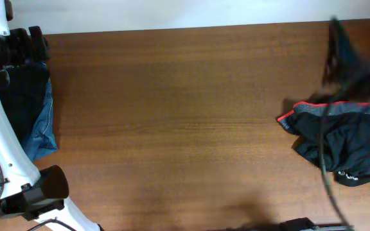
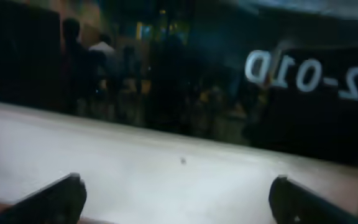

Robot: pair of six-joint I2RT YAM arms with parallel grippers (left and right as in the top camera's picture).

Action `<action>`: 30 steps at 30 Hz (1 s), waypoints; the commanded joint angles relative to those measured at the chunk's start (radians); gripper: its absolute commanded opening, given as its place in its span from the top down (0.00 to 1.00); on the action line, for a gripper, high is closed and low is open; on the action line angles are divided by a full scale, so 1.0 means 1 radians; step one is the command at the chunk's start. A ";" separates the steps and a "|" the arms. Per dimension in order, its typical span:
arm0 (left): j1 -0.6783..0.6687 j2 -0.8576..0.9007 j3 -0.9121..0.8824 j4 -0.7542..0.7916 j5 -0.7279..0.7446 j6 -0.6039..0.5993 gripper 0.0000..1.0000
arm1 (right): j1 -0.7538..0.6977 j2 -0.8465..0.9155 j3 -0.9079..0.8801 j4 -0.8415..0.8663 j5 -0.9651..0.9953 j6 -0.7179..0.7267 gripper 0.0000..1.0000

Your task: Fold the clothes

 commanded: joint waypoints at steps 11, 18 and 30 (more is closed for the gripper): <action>0.000 -0.016 0.013 0.000 0.010 -0.002 0.01 | -0.180 -0.662 -1.232 0.589 -0.227 -0.017 0.01; 0.001 -0.016 0.013 0.000 0.010 -0.002 0.01 | -0.180 -0.845 -1.524 0.629 -0.229 -0.018 0.01; 0.001 -0.016 0.013 0.000 0.010 -0.002 0.01 | -0.180 -1.005 -1.728 0.597 -0.188 -0.021 0.01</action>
